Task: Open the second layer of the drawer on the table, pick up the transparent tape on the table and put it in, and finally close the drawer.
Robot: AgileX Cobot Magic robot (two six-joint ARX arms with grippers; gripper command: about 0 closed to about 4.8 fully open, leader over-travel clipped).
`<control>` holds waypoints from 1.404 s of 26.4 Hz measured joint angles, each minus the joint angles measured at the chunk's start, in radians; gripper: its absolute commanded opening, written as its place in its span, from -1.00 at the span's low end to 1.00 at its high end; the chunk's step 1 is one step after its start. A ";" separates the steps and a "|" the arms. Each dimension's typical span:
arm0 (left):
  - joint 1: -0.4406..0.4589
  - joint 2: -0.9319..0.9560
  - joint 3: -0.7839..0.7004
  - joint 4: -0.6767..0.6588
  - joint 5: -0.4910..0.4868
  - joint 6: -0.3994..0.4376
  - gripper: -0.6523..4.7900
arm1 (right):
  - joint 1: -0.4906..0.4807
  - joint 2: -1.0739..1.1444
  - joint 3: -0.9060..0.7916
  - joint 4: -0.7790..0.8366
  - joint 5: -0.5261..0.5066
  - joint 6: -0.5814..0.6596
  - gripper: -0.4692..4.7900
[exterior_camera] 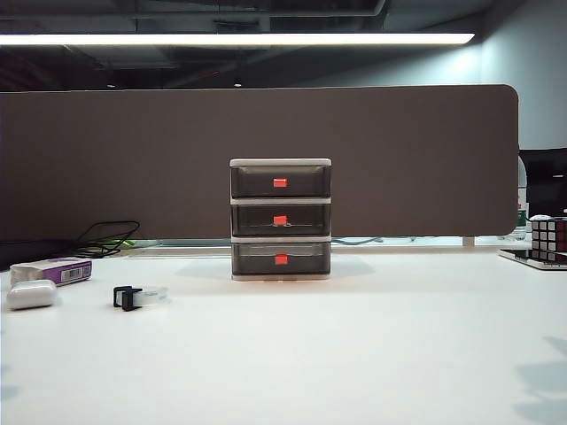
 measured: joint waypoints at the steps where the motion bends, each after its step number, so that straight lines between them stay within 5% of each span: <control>1: 0.000 0.000 0.000 0.000 0.000 0.000 -0.78 | 0.000 0.000 0.000 0.000 0.000 0.000 -0.84; 12: 0.000 0.000 0.000 0.000 0.000 0.000 -0.78 | 0.000 0.000 0.000 0.000 0.000 0.001 -0.84; 16: 0.000 0.000 0.000 0.014 0.094 -0.143 -0.78 | 0.003 0.000 0.000 0.000 -0.014 0.070 -0.84; 17: 0.000 0.000 0.000 0.038 0.178 -0.274 -0.78 | 0.006 0.000 0.000 0.003 -0.053 0.122 -0.84; 19: 0.000 0.000 0.000 0.060 0.254 -0.358 -0.78 | 0.006 0.000 0.000 0.019 -0.129 0.168 -0.84; 27: 0.000 0.000 0.000 0.147 0.532 -0.402 -0.78 | 0.006 0.000 0.000 0.068 -0.458 0.193 -0.84; 37: 0.000 0.002 -0.005 0.058 0.525 -0.540 -0.78 | 0.006 0.000 0.000 0.067 -0.559 0.275 -0.84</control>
